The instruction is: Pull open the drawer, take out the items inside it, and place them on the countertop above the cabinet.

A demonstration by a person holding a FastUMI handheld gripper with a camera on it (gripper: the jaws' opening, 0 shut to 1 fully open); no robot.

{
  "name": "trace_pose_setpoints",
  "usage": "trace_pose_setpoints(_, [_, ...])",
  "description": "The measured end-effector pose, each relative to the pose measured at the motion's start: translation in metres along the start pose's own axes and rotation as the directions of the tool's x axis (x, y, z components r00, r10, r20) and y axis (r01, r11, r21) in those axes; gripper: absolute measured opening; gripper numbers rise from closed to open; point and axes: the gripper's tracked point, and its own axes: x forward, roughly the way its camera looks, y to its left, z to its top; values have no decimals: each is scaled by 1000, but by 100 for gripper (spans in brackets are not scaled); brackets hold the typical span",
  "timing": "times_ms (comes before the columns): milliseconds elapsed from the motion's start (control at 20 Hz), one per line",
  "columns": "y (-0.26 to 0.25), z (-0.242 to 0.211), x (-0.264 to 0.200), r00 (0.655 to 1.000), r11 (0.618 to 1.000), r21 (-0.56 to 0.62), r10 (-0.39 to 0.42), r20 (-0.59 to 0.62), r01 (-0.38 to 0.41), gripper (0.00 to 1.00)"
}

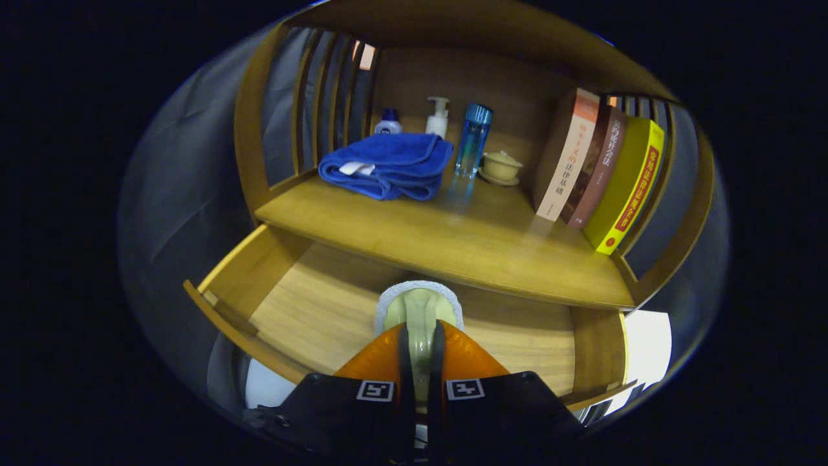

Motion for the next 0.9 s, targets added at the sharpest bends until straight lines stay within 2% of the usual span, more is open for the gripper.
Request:
trace_pose_setpoints(200, [-16,61,-14,993,999,42,-26,114,22,16])
trace_pose_setpoints(350, [-39,98,6,987,995,73,-75,141,65,16])
trace_pose_setpoints(600, [-65,116,50,979,981,146,-149,142,128,16])
trace_pose_setpoints(800, [-73,105,80,979,956,259,-172,106,140,16])
trace_pose_setpoints(900, [-78,111,92,972,944,297,-191,137,143,16])
